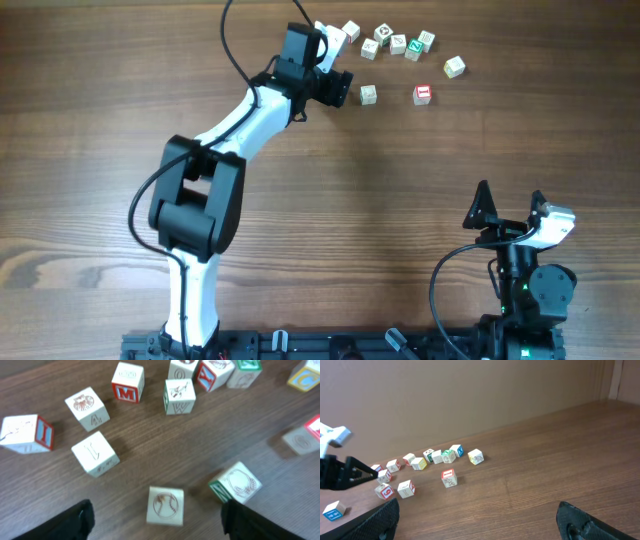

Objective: Form a tower
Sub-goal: 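Reach the left gripper to the baseball-picture block and grasp it, then carry the baseball block to the table center and release it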

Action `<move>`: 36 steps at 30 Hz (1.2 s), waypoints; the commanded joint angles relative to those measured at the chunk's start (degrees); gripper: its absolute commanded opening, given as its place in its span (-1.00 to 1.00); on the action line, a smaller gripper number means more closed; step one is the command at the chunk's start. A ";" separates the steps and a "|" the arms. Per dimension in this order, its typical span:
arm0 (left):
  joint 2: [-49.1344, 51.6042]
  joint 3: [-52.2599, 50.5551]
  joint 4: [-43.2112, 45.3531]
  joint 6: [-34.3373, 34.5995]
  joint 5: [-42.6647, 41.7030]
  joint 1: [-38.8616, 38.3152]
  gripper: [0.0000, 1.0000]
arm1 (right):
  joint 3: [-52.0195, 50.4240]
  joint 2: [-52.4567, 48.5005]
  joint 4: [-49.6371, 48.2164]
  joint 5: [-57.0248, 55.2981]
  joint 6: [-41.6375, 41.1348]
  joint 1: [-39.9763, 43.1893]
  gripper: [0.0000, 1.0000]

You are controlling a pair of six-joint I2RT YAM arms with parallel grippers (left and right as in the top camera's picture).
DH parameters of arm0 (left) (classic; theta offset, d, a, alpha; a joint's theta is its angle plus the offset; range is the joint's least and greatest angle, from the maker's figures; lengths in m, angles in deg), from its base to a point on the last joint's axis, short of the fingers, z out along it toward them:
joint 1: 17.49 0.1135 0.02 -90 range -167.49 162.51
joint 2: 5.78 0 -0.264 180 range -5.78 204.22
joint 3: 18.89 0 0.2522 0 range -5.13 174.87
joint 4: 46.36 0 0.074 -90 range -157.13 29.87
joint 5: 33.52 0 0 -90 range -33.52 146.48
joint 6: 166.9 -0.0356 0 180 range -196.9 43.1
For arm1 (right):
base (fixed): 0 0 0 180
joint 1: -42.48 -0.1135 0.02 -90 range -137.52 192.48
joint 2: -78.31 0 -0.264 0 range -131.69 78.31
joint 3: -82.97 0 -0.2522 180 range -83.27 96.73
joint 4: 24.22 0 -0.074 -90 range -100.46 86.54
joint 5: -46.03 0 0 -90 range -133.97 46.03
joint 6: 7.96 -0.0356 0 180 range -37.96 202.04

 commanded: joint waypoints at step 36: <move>-8.02 -11.23 -13.55 27.39 10.75 -6.60 -0.55 | 0.28 0.35 -0.13 0.76 0.15 0.24 0.99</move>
